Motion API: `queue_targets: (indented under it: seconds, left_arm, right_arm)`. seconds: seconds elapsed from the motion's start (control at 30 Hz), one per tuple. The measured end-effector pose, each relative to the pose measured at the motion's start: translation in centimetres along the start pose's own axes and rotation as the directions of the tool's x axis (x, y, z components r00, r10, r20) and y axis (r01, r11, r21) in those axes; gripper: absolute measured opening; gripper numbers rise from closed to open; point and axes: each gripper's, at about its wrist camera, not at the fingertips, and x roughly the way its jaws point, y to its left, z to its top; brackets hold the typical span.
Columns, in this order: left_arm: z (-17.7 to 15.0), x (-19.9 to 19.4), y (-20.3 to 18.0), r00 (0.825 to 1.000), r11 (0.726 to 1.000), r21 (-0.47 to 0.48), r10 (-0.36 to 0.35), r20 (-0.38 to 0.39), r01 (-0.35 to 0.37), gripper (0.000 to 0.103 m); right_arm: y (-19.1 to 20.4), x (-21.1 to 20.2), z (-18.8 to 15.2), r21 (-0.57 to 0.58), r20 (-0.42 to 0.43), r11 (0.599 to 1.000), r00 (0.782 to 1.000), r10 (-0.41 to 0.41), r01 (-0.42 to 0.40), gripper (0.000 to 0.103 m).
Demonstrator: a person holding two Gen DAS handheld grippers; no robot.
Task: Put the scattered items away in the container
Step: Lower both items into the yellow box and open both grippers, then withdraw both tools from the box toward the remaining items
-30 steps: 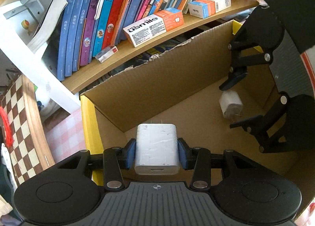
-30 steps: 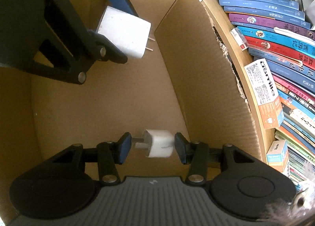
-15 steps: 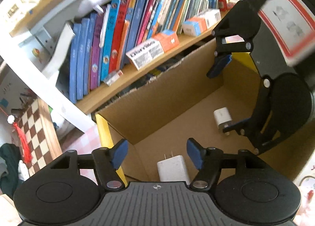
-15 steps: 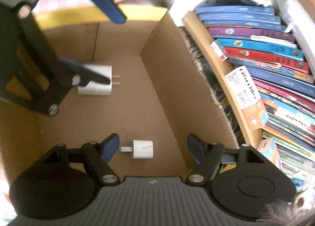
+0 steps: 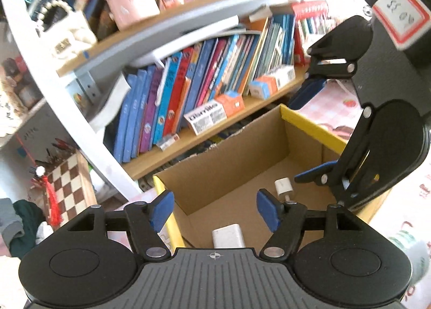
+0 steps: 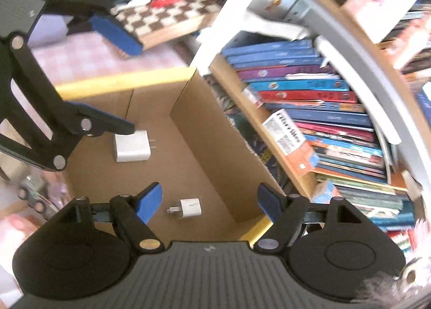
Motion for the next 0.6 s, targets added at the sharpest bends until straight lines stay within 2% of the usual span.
queue_targets:
  seconds: [0.17,0.3,0.6]
  left_arm:
    - [-1.9,-4.6,1.3,0.996,0.997,-0.076,0.03,0.081,-0.023,0.07]
    - [-3.8,-7.8,2.4,0.99,0.988,-0.147,0.061,0.124,-0.042,0.073]
    - [-8.9,-12.5,4.1,0.987,0.959,-0.273,0.107,0.117,-0.072,0.074]
  right_arm:
    - [1.2,-4.4,-0.7,0.122,0.075,0.99,0.993,-0.087,0.077,0.081]
    - [2.7,-7.8,-1.6,0.235,0.124,0.964,0.98,-0.157,0.125,0.082]
    - [6.9,-12.3,-4.8,0.437,0.128,0.884,0.961,-0.244,0.166,0.083]
